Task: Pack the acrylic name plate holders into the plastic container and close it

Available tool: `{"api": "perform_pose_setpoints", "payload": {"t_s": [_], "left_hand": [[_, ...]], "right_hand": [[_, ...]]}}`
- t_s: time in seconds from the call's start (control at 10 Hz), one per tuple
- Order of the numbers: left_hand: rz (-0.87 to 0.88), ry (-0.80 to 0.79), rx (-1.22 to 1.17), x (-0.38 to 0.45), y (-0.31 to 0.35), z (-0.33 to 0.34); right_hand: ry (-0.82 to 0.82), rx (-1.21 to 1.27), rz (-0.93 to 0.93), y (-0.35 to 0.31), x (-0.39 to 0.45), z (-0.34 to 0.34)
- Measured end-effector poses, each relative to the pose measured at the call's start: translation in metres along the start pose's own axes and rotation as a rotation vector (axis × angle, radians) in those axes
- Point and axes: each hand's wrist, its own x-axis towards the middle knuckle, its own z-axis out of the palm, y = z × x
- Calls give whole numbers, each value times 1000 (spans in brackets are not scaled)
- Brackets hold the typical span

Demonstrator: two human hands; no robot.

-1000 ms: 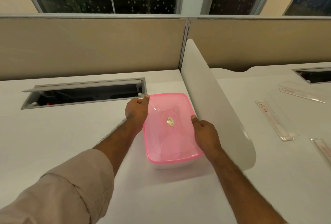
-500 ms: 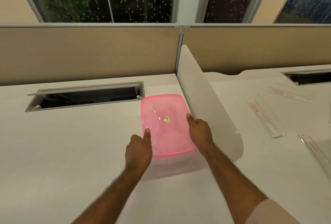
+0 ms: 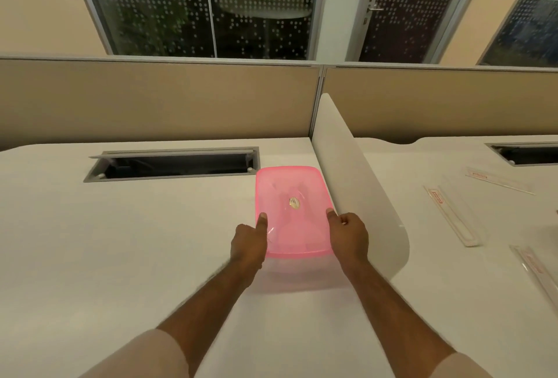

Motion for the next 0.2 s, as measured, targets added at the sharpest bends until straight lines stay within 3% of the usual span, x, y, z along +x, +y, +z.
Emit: {"api": "perform_pose_setpoints", "payload": {"t_s": [0.1,0.2], "left_hand": [[-35,-129,-27,4,-3,-15],[85,41,85,0,-6,-38]], "right_hand": [[40,-67,-134,7,-18,-1],[92,-144,-256,4,-28,-6]]}}
